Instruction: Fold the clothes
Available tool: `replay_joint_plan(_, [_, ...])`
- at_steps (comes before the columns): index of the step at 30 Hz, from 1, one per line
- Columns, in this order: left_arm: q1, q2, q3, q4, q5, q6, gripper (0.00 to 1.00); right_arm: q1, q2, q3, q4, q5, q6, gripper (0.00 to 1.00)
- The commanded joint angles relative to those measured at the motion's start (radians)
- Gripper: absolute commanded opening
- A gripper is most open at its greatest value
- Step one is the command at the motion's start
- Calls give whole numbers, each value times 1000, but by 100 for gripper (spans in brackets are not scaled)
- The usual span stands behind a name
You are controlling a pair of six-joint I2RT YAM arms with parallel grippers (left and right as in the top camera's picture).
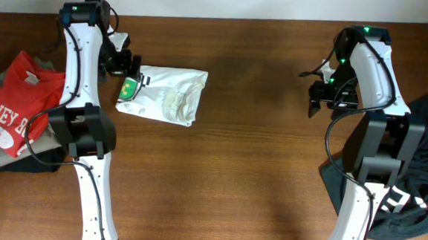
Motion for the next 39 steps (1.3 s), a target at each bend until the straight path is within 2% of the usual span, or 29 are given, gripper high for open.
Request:
replay_joint_plan(1, [-27,-135,28,-4,-25,-56,99,33,-28,16,5,-111,-88,65])
replay_joint_plan(3, [-74,-264,-27,-4,-29,-72,99,42,-28,16,-2,-86,-87,66])
replay_joint_plan(5, [-126,-421,-224,-4,-60,-73,99,40,-28,16,-19,-71,-87,66])
replay_joint_plan(7, [-138,-551,-498,-4,-70,-127,99,40,-28,16,-23,-71,-87,66])
replay_joint_plan(8, [-137,-627,-711,-4,-71,-192,99,40,-28,16,-22,-71,-87,66])
replay_joint_plan(9, [-137,-644,-817,9,-70,-252,99,40,-28,16,-22,-71,-87,67])
replay_joint_plan(10, [-137,-644,-887,68,-69,-372,99,40,-28,16,-22,-71,-87,67])
replay_joint_plan(11, [-138,-644,-985,224,-12,-489,99,42,-28,16,-22,-71,-87,66])
replay_joint_plan(12, [-138,-644,-1049,369,106,-528,99,42,-28,16,-23,-71,-87,67])
replay_joint_plan(13, [-138,-644,-1096,471,162,-587,99,42,-28,16,-26,-71,-87,67])
replay_joint_plan(14, [-138,-644,-1162,599,161,-711,99,42,-28,16,-26,-71,-87,67])
replay_joint_plan(16, [-172,-644,-1281,811,193,-824,99,42,-28,16,-23,-71,-87,67])
replay_joint_plan(18, [-219,-644,-1348,861,106,-969,99,42,-28,16,-22,-71,-87,67])
replay_joint_plan(23, [-328,-644,-1455,1030,0,-1120,99,42,-28,16,-22,-71,-87,67])
replay_joint_plan(24, [-335,-644,-1484,1084,-6,-1119,95,42,-28,16,-22,-71,-87,67])
replay_joint_plan(25, [-335,-643,-1503,1105,-7,-1119,75,42,-28,16,-23,-71,-87,67])
replay_joint_plan(26, [-335,-643,-1503,1096,-7,-1118,47,42,-28,16,-23,-71,-87,67])
replay_joint_plan(28, [-333,-643,-1503,1054,-14,-1118,13,42,-28,16,-23,-71,-87,67])
replay_joint_plan(30, [-333,-643,-1503,1009,-26,-1116,1,42,-28,16,-23,-71,-87,67])
replay_joint_plan(33, [-309,-643,-1503,899,-27,-1053,1,42,-28,16,-23,-71,-87,67])
replay_joint_plan(35, [-262,-644,-1503,883,-48,-909,0,41,-28,16,-23,-71,-87,67])
replay_joint_plan(36, [-209,-644,-1499,877,-101,-763,1,42,-28,16,-23,-71,-87,67])
replay_joint_plan(37, [-151,-644,-1496,836,-159,-704,1,42,-28,16,-23,-71,-87,67])
replay_joint_plan(39, [-38,-644,-1496,774,-200,-684,1,42,-28,16,-24,-71,-87,67])
